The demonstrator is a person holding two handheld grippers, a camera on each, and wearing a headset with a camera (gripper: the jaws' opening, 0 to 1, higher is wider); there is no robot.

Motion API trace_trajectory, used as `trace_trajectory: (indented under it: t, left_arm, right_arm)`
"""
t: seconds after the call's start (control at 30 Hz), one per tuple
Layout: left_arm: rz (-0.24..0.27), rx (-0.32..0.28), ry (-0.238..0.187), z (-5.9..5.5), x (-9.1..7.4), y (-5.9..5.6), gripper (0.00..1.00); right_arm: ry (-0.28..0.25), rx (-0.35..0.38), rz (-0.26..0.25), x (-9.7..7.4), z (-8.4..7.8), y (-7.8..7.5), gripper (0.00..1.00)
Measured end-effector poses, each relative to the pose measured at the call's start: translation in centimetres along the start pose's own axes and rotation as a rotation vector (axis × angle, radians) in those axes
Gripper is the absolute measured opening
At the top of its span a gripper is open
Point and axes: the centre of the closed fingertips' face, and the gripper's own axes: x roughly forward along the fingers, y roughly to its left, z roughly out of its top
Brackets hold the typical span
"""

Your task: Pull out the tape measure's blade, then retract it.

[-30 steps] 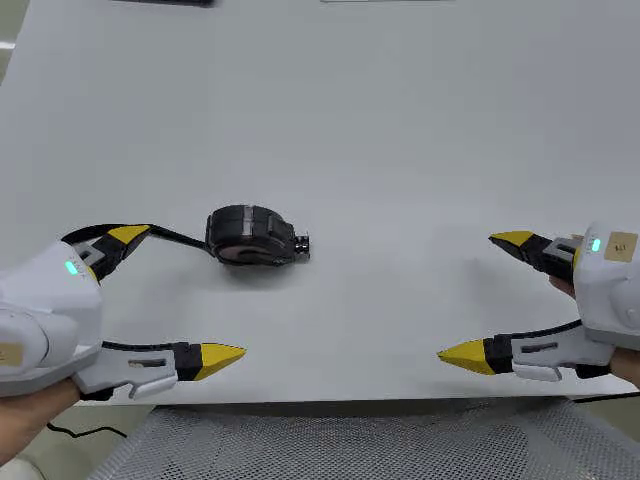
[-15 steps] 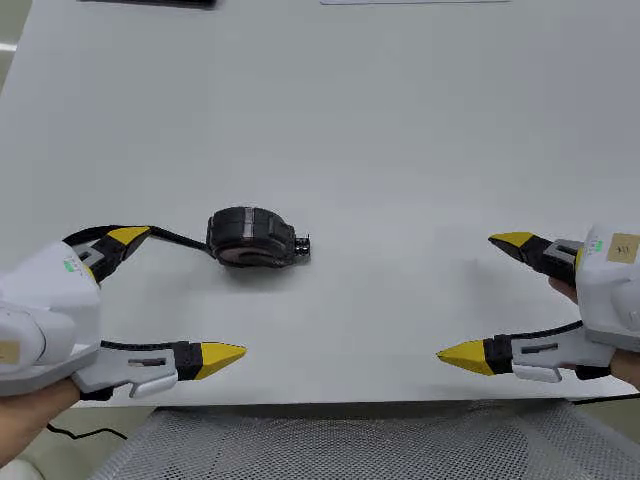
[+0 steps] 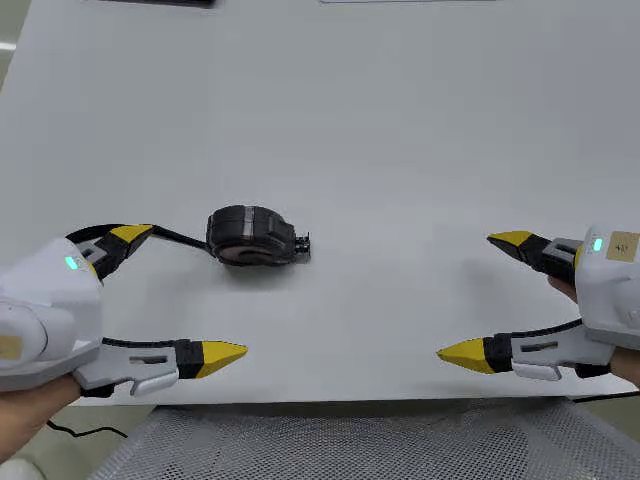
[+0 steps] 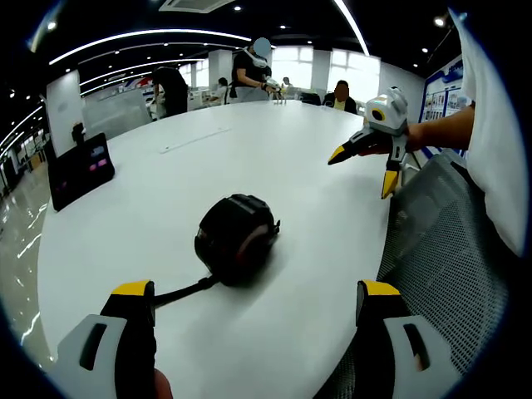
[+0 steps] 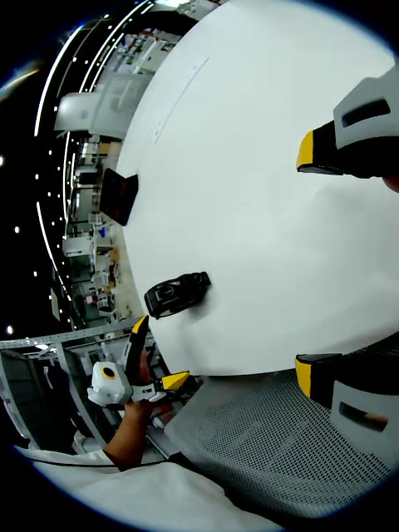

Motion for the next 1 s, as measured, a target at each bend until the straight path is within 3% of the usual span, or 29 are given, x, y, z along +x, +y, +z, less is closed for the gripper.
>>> trace_trajectory:
  t: [0.27, 0.63, 1.0]
  left_arm:
    - [-0.009, 0.007, 0.005, 0.1, 0.1, 0.0, 0.99]
    - [-0.049, 0.039, 0.003, 1.3, 1.2, 0.8, 0.99]
    - [-0.078, 0.069, 0.018, 1.7, 1.9, 1.4, 0.99]
  right_arm:
    - [0.005, -0.002, 0.008, 0.1, -0.2, 0.1, 0.88]
    - [0.002, -0.047, 0.032, 1.2, 1.3, -0.4, 0.87]
    - [0.008, -0.087, 0.071, 2.4, 2.4, -0.4, 0.83]
